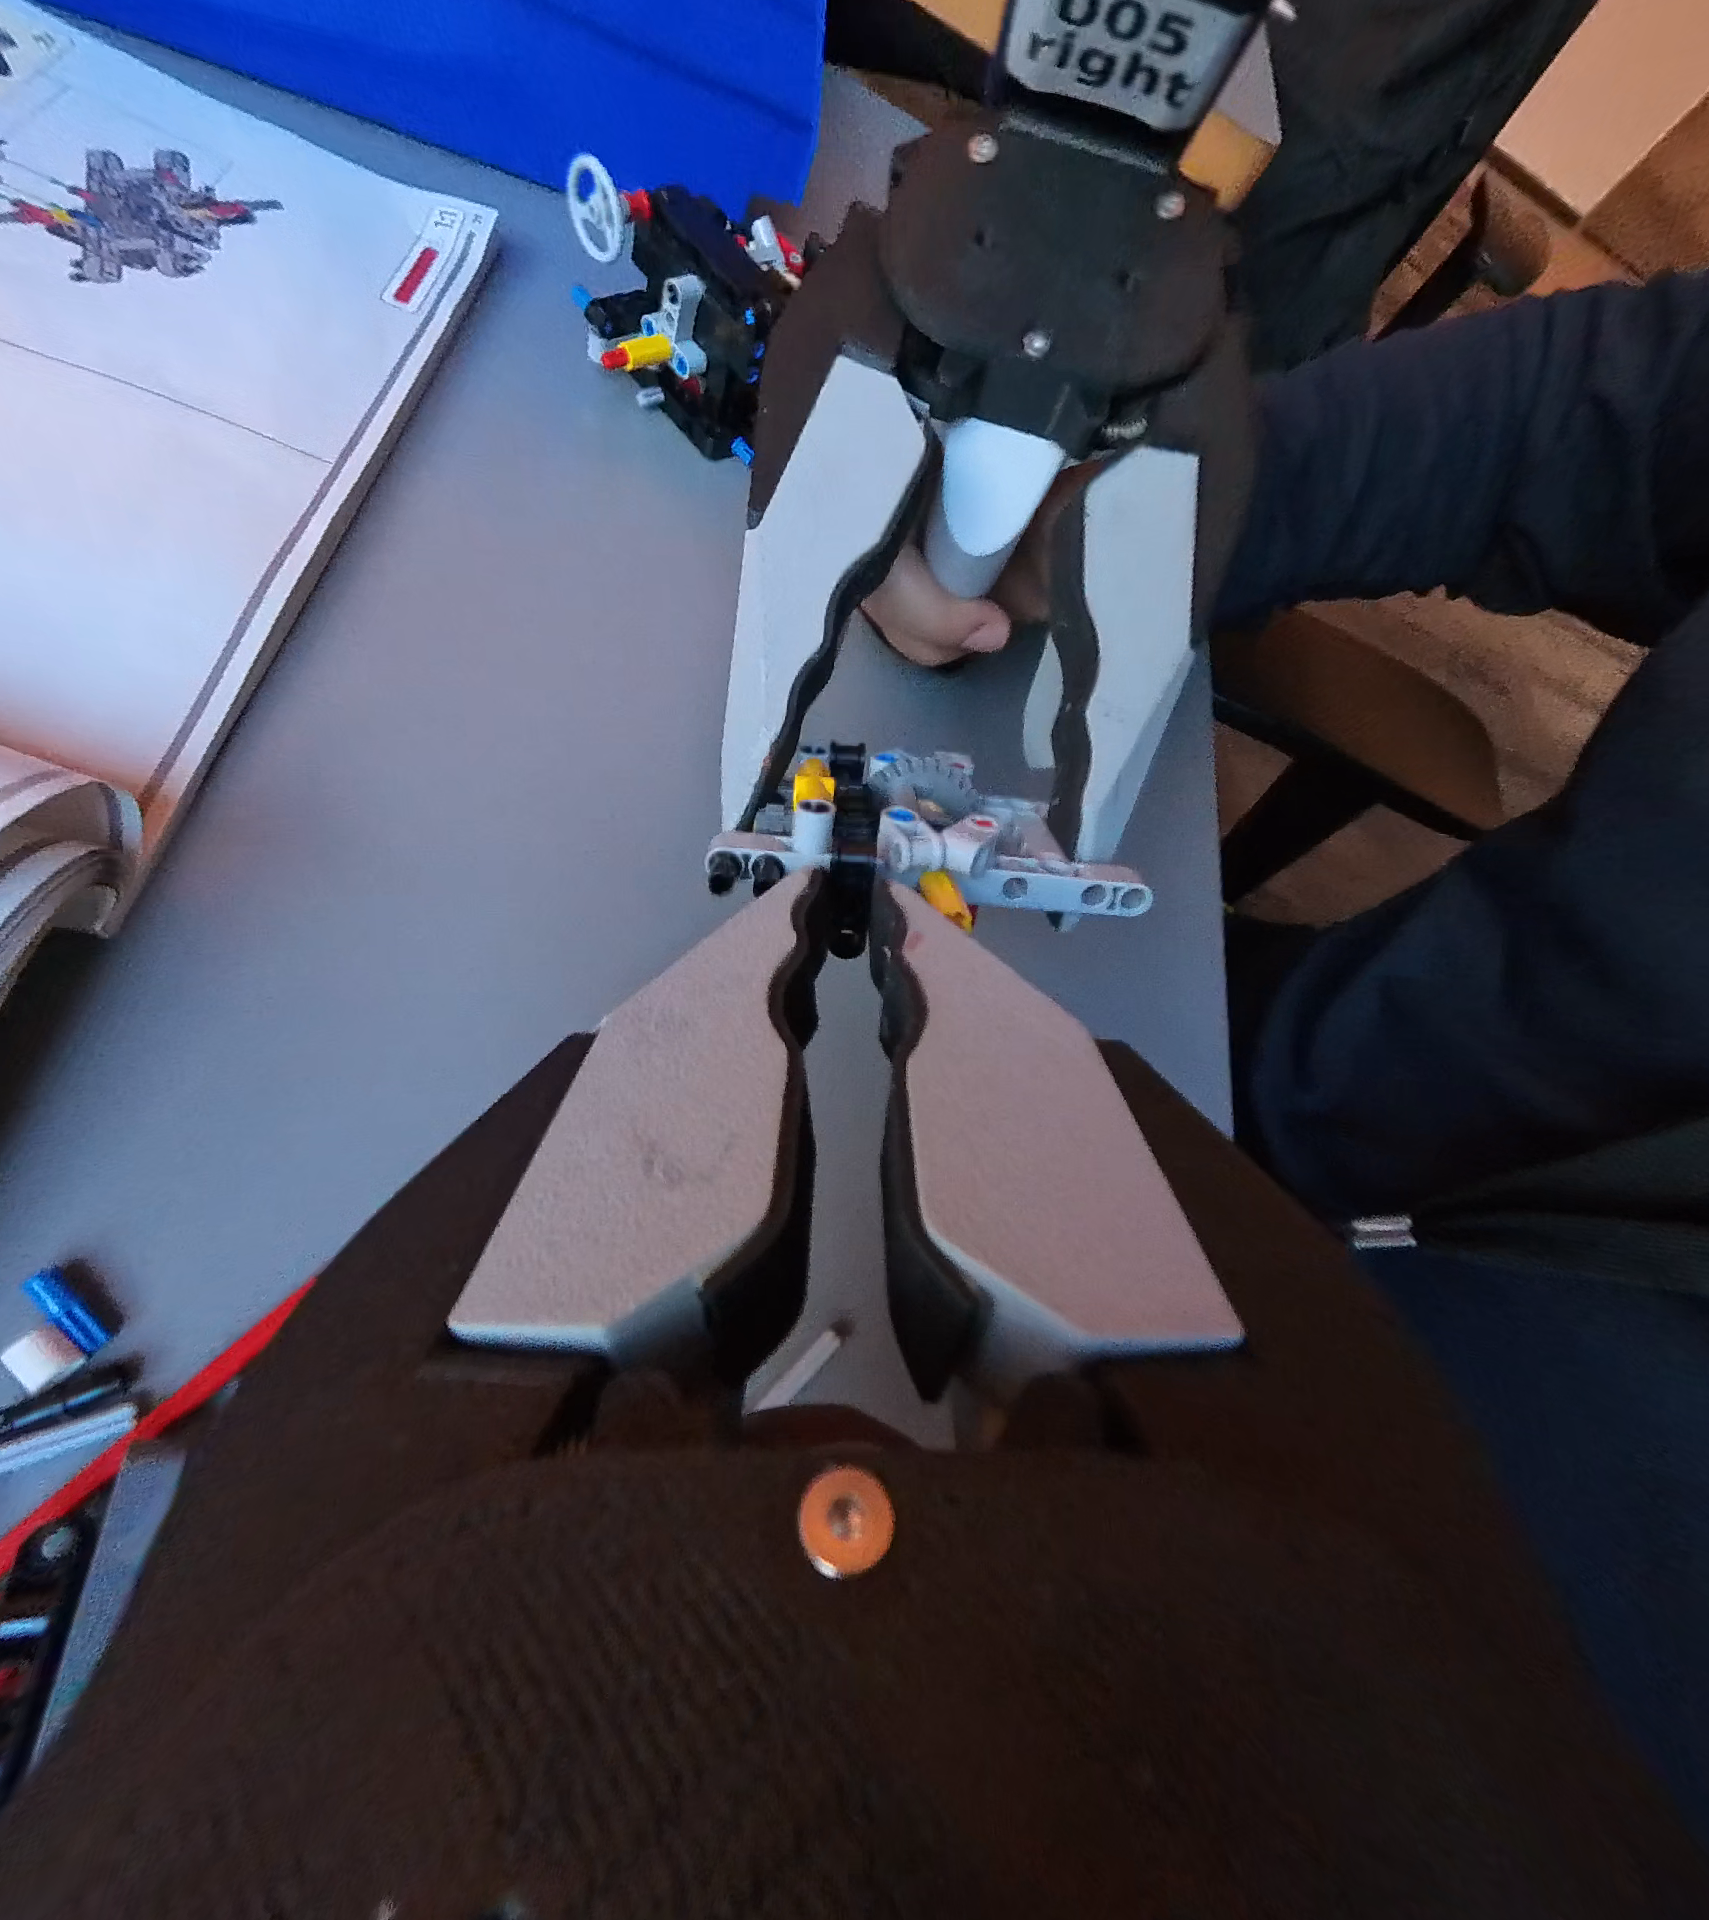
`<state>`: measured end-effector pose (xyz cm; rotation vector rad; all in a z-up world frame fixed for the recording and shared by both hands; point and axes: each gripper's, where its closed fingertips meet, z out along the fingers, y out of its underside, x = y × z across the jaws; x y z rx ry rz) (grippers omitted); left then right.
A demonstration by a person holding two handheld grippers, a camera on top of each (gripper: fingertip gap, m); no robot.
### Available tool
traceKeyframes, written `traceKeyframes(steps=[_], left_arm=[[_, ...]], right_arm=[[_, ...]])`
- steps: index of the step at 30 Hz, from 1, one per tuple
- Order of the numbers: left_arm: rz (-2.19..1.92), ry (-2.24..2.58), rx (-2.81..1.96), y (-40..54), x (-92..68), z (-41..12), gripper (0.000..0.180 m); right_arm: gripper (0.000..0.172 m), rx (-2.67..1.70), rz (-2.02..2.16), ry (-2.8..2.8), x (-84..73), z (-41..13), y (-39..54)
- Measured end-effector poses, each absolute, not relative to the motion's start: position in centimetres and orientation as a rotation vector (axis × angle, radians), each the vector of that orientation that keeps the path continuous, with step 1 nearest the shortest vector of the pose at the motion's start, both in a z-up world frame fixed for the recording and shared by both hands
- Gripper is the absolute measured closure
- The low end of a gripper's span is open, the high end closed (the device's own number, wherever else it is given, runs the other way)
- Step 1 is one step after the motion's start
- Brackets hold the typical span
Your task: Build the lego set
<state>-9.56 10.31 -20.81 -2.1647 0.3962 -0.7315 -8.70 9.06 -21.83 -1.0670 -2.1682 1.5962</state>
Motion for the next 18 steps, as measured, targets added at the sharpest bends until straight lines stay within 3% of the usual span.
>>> traceKeyframes(steps=[3, 6, 14, 18], left_arm=[[-0.8, 0.347, -2.171, 10.8, -9.5, -20.7, 0.175], [-0.86, 0.293, -2.122, 11.5, -9.7, -18.5, 0.175], [-0.624, 0.484, -2.066, 11.4, -11.1, -14.8, 0.162], [-0.269, 0.718, -2.034, 11.0, -11.3, -15.8, 0.16]], right_arm=[[0.107, -1.089, 1.619, -2.175, -8.7, -21.9, 9.5], [0.107, -1.141, 1.998, -2.055, -8.7, -19.6, 10.2], [0.107, -1.269, 2.509, -1.869, -8.8, -17.2, 10.9], [0.107, -1.334, 2.626, -1.838, -8.8, -17.0, 10.9]])
